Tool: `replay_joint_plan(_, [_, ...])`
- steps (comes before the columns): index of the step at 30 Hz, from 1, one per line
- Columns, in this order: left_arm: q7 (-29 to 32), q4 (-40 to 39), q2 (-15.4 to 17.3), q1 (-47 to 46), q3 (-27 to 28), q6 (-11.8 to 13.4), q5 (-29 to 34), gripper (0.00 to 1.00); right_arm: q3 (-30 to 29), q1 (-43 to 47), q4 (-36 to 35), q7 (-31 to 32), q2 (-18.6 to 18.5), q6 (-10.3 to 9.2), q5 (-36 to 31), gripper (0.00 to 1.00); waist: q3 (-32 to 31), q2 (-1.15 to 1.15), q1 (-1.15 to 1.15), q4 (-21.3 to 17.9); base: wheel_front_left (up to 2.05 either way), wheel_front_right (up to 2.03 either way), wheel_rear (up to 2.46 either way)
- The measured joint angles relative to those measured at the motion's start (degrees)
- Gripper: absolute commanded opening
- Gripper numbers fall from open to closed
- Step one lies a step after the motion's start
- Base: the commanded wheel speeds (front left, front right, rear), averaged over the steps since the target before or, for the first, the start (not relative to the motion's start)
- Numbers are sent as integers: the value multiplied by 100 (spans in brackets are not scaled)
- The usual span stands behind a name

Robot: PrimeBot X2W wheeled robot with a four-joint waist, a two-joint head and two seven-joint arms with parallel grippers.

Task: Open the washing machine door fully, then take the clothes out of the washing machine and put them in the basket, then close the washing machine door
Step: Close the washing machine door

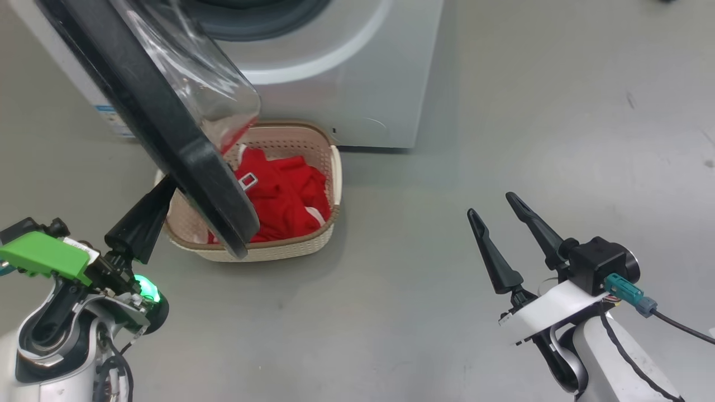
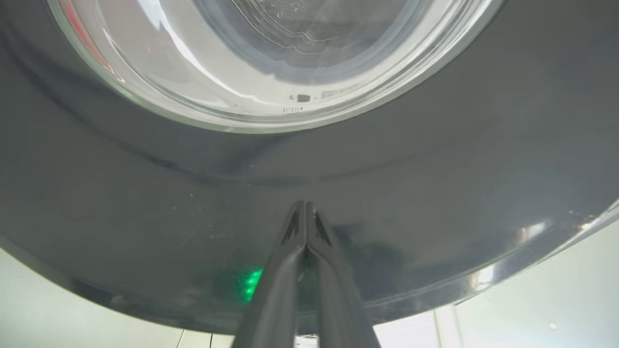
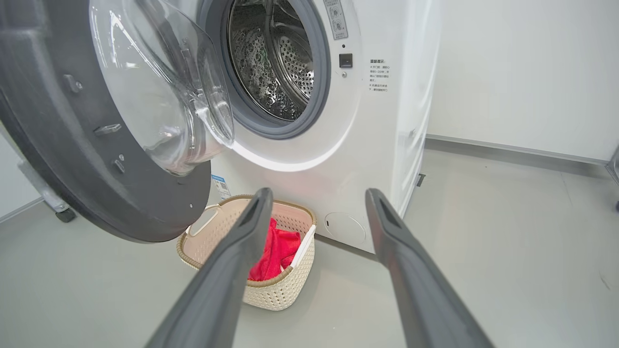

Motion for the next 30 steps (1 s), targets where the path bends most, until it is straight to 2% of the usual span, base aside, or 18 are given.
replay_joint_plan(12, [-403, -2, 1, -263, 51, 69, -40, 0, -70, -102, -67, 0, 129, 0, 29, 100, 300, 0, 0, -812, 0, 0, 0])
replay_joint_plan(24, [-1192, 169, -4, -916, 244, 71, 19, 0, -188, -284, -134, 0, 275, 0, 38, 100, 714, 0, 0, -1673, 0, 0, 0])
replay_joint_plan(30, [-1570, 465, -4, -1228, 276, 73, -24, 0, -221, -285, -132, 0, 322, 0, 63, 100, 869, 0, 0, -1937, 0, 0, 0])
